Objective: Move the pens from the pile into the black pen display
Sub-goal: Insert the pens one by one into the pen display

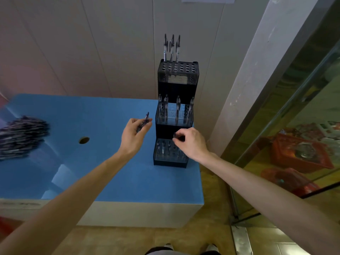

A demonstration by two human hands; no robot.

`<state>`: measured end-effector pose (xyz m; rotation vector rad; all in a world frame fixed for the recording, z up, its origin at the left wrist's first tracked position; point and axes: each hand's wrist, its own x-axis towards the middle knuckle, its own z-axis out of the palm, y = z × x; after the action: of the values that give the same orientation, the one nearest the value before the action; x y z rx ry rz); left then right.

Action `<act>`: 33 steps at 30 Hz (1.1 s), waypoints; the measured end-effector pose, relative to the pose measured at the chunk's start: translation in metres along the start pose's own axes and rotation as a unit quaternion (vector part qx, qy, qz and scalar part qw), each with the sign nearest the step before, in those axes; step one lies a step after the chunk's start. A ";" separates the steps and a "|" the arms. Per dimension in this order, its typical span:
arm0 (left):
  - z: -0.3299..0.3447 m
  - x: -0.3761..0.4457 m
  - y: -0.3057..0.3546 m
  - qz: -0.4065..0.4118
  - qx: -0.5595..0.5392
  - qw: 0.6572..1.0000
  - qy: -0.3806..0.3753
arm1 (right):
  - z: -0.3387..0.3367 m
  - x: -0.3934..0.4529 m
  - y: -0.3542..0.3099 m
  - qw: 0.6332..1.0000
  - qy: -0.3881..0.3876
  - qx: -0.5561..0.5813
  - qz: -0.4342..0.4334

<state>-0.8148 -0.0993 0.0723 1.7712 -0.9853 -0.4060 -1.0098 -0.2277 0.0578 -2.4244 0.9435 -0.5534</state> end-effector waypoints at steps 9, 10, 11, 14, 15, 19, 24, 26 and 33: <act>-0.007 0.017 0.017 0.119 0.134 0.976 -0.119 | -0.008 0.008 -0.009 0.988 0.004 0.153 0.031; -0.004 0.019 0.019 0.135 0.158 0.970 -0.126 | -0.010 0.008 -0.017 0.979 0.023 0.203 0.028; -0.001 0.021 0.020 0.148 0.180 0.963 -0.134 | -0.013 0.010 -0.025 0.968 0.032 0.247 0.031; 0.009 0.027 0.027 0.158 0.209 0.953 -0.151 | -0.019 0.017 -0.038 0.952 0.047 0.300 0.028; 0.012 0.029 0.029 0.156 0.210 0.953 -0.154 | -0.020 0.018 -0.037 0.953 0.058 0.298 0.024; 0.021 0.030 0.037 0.158 0.230 0.947 -0.161 | -0.025 0.014 -0.025 0.941 0.080 0.326 0.050; 0.016 0.027 0.044 0.061 0.058 0.989 -0.120 | -0.050 0.011 -0.010 0.926 0.124 0.353 0.048; 0.012 0.029 0.055 0.009 -0.038 0.992 -0.118 | -0.067 0.013 -0.009 0.928 0.153 0.340 0.028; 0.010 0.047 0.095 0.024 -0.150 0.986 -0.072 | -0.102 0.039 -0.026 0.947 0.210 0.231 -0.071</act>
<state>-0.8332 -0.1553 0.1607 1.4590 -1.0089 -0.6252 -1.0229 -0.2672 0.1626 -1.9893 0.6933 -1.2309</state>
